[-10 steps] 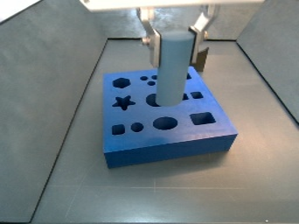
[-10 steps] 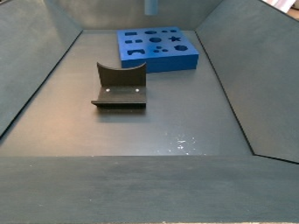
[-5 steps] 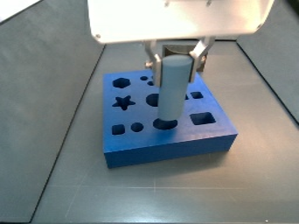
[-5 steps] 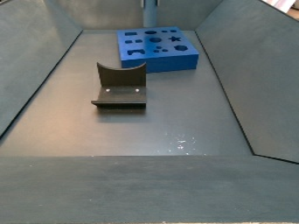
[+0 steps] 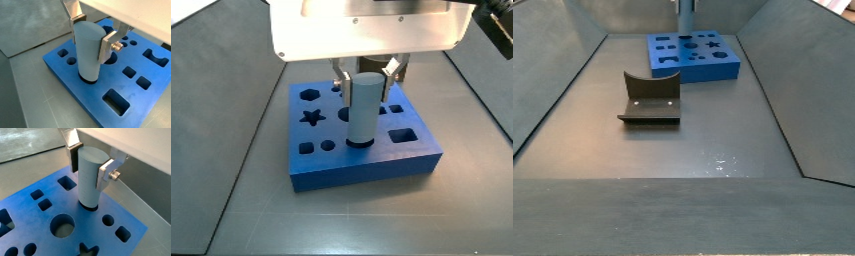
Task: Pick up the oval object. Move up. Place the oval object on the fixture. Regrasp the oval object. Move to above the board. Insert the oval object.
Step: Insert the oval object.
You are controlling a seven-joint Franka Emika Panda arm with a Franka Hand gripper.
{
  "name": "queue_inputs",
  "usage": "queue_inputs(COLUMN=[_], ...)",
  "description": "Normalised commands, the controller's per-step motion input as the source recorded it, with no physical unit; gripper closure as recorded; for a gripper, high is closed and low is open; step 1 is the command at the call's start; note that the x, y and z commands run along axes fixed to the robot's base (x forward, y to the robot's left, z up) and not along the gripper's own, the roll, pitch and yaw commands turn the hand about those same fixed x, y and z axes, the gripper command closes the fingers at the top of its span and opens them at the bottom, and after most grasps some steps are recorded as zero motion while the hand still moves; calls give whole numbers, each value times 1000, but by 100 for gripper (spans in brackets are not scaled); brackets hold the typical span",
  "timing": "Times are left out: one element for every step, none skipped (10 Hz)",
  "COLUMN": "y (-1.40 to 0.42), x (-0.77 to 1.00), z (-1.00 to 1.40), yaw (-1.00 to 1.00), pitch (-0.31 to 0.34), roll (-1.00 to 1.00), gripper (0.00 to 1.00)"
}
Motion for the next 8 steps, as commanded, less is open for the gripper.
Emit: queue_inputs(y=[0, -20, 0, 0, -17, 0, -49, -114], x=[0, 17, 9, 0, 106, 123, 74, 49], z=[-57, -63, -80, -100, -140, -171, -154, -169], yaw=[0, 0, 0, 0, 0, 0, 0, 0], pitch=[-26, -6, -6, -7, 0, 0, 0, 0], roll=[13, 24, 19, 13, 21, 17, 49, 77], gripper=[100, 100, 100, 100, 100, 100, 100, 100])
